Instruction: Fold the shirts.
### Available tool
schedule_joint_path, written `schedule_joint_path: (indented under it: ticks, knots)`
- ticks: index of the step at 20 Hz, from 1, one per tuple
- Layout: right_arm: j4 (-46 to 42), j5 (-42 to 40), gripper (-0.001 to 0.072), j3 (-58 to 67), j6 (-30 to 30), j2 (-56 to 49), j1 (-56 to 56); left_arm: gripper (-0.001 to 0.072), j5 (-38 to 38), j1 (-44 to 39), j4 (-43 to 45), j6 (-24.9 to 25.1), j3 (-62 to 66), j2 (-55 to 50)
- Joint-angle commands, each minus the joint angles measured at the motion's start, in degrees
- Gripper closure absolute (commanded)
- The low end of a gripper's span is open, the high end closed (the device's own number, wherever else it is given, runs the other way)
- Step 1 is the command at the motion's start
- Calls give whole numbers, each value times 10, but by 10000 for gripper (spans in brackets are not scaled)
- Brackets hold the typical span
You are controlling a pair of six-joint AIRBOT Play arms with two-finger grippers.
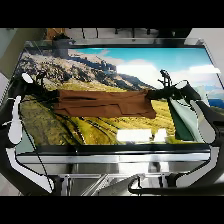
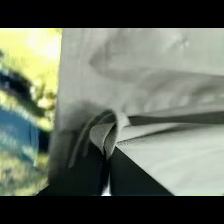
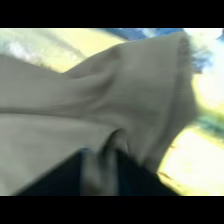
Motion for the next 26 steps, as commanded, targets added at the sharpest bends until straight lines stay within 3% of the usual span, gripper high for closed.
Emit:
schedule_joint_path:
  ticks: [1,2,4,11,15,17,18,19,20,21,22,23,26]
  knots:
    - [0,21,348,14,-8,5,-10,101,-8,-5,-24,0,45,-20]
    - [-2,40,275,20,-8,13,-20,6,-18,-6,-24,-1,60,-20]
    - [-2,63,81,21,0,24,-44,6,-53,-5,-23,0,92,-20]
    - [27,107,70,21,17,-37,-58,7,-129,-4,-24,-5,169,-20]
    - [72,107,70,21,2,-68,-57,7,-149,-5,-26,-12,179,-19]
    - [97,107,76,21,-15,-80,-54,8,-148,-5,-67,-12,179,-19]
    - [100,107,222,21,-20,-83,-50,9,-144,-5,-97,-11,179,-19]
    - [99,107,382,21,-21,-85,-47,133,-138,-9,-129,-11,179,-19]
    - [100,107,511,21,-30,-86,-45,352,-132,-14,-145,-9,179,-19]
    - [99,107,663,23,-39,-85,-44,514,-128,-23,-148,-4,179,-19]
    - [99,111,693,28,-40,-85,-44,639,-123,-35,-148,-4,179,-19]
    - [99,121,693,35,-40,-84,-45,693,-116,-50,-148,-5,179,-19]
    - [99,144,694,59,-40,-66,-47,693,-71,-122,-148,-4,162,-19]
